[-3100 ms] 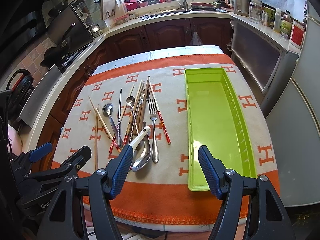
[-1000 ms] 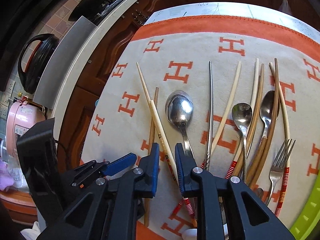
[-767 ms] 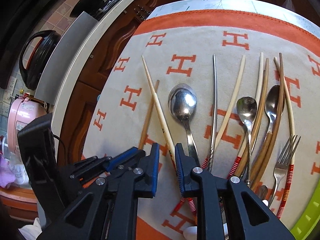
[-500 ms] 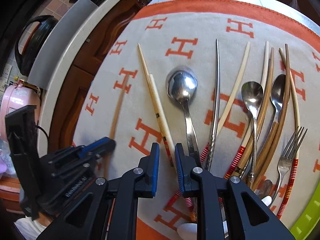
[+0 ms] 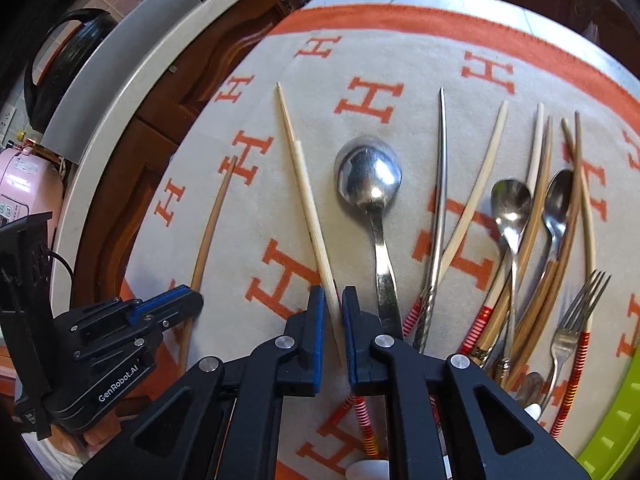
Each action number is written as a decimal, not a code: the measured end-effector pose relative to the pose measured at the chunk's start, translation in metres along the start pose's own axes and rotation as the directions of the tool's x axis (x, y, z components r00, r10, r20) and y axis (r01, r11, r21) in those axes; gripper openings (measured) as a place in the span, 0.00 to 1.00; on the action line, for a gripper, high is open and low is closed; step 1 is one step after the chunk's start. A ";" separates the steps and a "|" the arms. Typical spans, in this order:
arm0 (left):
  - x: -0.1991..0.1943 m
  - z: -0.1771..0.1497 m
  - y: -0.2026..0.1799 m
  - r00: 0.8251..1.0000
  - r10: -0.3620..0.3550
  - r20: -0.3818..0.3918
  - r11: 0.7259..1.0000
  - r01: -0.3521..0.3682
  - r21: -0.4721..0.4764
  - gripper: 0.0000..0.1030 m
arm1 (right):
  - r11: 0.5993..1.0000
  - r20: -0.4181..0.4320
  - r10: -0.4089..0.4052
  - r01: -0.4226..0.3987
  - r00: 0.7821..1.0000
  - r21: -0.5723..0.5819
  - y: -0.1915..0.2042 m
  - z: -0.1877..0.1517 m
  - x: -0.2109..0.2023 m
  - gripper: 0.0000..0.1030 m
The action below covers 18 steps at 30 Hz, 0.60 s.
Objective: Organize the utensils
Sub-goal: 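Grasp a plain wooden chopstick with the left tool while the right tool grasps a red-striped chopstick, then carry both chopsticks into the green tray and open both tools to release them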
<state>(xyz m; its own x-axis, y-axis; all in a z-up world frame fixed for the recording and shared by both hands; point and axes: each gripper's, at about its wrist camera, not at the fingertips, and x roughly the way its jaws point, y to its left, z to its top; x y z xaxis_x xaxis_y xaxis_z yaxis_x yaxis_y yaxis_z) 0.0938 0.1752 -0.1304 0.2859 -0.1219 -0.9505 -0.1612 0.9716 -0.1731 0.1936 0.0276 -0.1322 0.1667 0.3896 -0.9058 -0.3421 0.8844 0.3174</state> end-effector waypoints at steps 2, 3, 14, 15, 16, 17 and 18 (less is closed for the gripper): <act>0.000 -0.001 0.000 1.000 -0.006 0.005 1.000 0.006 -0.003 0.04 | 1.000 0.033 0.011 -0.011 0.999 0.004 -0.001 0.000 -0.007 0.07; -0.001 -0.001 0.001 1.000 -0.010 0.011 1.000 0.010 -0.004 0.04 | 1.000 0.047 0.012 -0.012 0.999 0.007 -0.002 0.000 -0.011 0.07; -0.024 -0.008 -0.010 0.992 -0.042 0.117 0.999 0.044 -0.013 0.04 | 0.983 0.285 0.117 -0.152 0.952 0.106 -0.024 -0.004 -0.076 0.06; -0.028 -0.008 -0.011 0.991 -0.044 0.127 0.999 0.045 -0.011 0.04 | 0.979 0.305 0.127 -0.169 0.944 0.115 -0.027 -0.005 -0.084 0.06; -0.031 -0.008 -0.012 0.990 -0.047 0.134 0.999 0.048 -0.009 0.04 | 0.975 0.321 0.136 -0.184 0.937 0.124 -0.030 -0.007 -0.091 0.06; -0.036 -0.009 -0.014 0.988 -0.052 0.144 0.999 0.054 -0.006 0.04 | 0.971 0.337 0.144 -0.199 0.930 0.134 -0.034 -0.010 -0.099 0.06; -0.040 -0.009 -0.016 0.987 -0.058 0.152 0.998 0.059 -0.003 0.04 | 0.967 0.351 0.151 -0.211 0.924 0.141 -0.038 -0.013 -0.107 0.06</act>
<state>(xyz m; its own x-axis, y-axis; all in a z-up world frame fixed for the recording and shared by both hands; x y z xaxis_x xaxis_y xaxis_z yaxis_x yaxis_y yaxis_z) 0.0762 0.1629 -0.0918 0.4349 -0.1456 -0.8886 -0.1468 0.9622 -0.2295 0.1767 -0.0512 -0.0509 0.4268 0.5834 -0.6910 -0.2357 0.8094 0.5378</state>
